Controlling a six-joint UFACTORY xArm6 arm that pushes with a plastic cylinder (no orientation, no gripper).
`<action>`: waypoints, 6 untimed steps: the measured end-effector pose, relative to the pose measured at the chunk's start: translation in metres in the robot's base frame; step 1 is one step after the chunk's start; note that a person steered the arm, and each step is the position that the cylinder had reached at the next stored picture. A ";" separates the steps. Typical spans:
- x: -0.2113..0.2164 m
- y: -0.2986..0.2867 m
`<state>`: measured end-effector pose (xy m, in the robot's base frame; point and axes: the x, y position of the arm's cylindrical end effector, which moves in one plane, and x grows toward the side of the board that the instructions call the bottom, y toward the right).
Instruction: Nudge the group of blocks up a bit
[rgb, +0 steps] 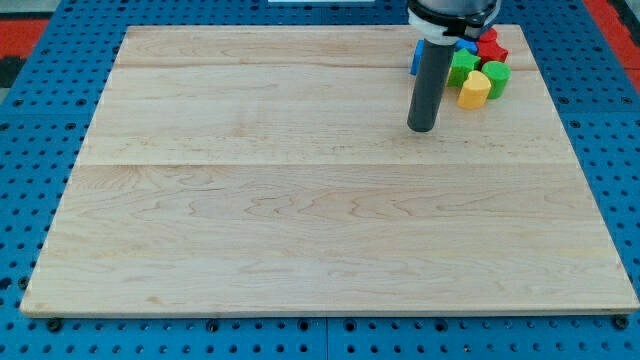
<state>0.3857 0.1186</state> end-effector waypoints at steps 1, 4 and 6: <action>0.000 0.000; -0.013 0.089; -0.056 0.093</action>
